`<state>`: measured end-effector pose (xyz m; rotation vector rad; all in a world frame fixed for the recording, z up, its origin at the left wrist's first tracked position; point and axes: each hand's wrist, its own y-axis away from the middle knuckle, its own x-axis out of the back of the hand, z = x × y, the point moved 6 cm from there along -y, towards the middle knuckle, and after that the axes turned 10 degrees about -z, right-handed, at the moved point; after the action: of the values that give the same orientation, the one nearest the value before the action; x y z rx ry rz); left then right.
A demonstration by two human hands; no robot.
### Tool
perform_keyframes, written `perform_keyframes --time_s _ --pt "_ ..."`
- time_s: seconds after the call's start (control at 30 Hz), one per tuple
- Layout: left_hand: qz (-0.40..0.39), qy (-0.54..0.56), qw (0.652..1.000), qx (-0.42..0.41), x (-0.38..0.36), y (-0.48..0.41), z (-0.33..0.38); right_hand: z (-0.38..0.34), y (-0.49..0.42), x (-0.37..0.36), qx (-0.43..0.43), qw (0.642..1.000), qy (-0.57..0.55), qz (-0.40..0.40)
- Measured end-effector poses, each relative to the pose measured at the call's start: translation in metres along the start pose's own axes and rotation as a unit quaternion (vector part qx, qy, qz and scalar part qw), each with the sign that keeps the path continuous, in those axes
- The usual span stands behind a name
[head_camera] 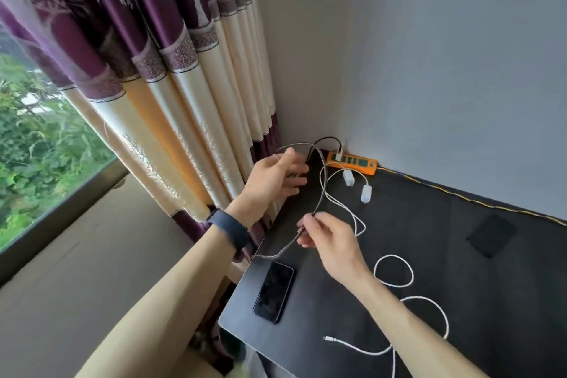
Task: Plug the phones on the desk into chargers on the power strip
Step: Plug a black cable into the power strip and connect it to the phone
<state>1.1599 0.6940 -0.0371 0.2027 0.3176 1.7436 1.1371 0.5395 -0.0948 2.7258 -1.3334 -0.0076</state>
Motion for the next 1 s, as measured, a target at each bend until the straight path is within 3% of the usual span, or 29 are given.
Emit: perform_keyframes --time_s 0.07,0.13,0.23,0.33,0.4,0.47,0.57,0.63,0.73,0.87,1.0 --pt "-0.052 -0.164 0.985 0.009 0.014 0.014 -0.031 -0.019 0.001 0.018 0.010 0.993 -0.106 0.056" --pt "-0.123 -0.260 0.956 0.058 0.021 0.036 -0.082 -0.032 -0.003 0.034 0.008 0.974 -0.202 0.104" --pt "-0.179 -0.222 0.954 0.088 0.030 0.075 -0.138 -0.037 -0.008 0.054 -0.012 0.946 -0.267 0.183" --pt "-0.187 -0.190 0.962 0.067 0.044 0.108 -0.149 -0.013 -0.010 0.059 -0.061 0.952 -0.215 0.209" --pt "-0.173 -0.119 0.977 0.041 0.053 0.122 -0.136 0.013 -0.006 0.036 -0.129 0.970 -0.132 0.159" --pt "-0.117 0.066 0.990 0.042 0.068 0.132 -0.119 0.035 0.007 -0.017 -0.180 0.983 -0.028 0.030" --pt "-0.015 0.318 0.946 0.060 0.083 0.137 -0.098 0.054 0.045 -0.109 -0.177 0.963 0.062 -0.193" --pt "0.019 0.398 0.913 0.084 0.089 0.143 -0.093 0.066 0.068 -0.155 -0.152 0.945 0.113 -0.265" --pt "0.047 0.454 0.886 0.080 0.109 0.154 -0.087 0.081 0.090 -0.192 -0.126 0.932 0.187 -0.284" --pt "0.108 0.541 0.833 0.044 0.141 0.167 -0.091 0.099 0.113 -0.201 -0.154 0.939 0.151 -0.269" --pt "0.103 0.556 0.824 0.041 0.125 0.182 -0.095 0.096 0.108 -0.208 -0.138 0.936 0.178 -0.271"
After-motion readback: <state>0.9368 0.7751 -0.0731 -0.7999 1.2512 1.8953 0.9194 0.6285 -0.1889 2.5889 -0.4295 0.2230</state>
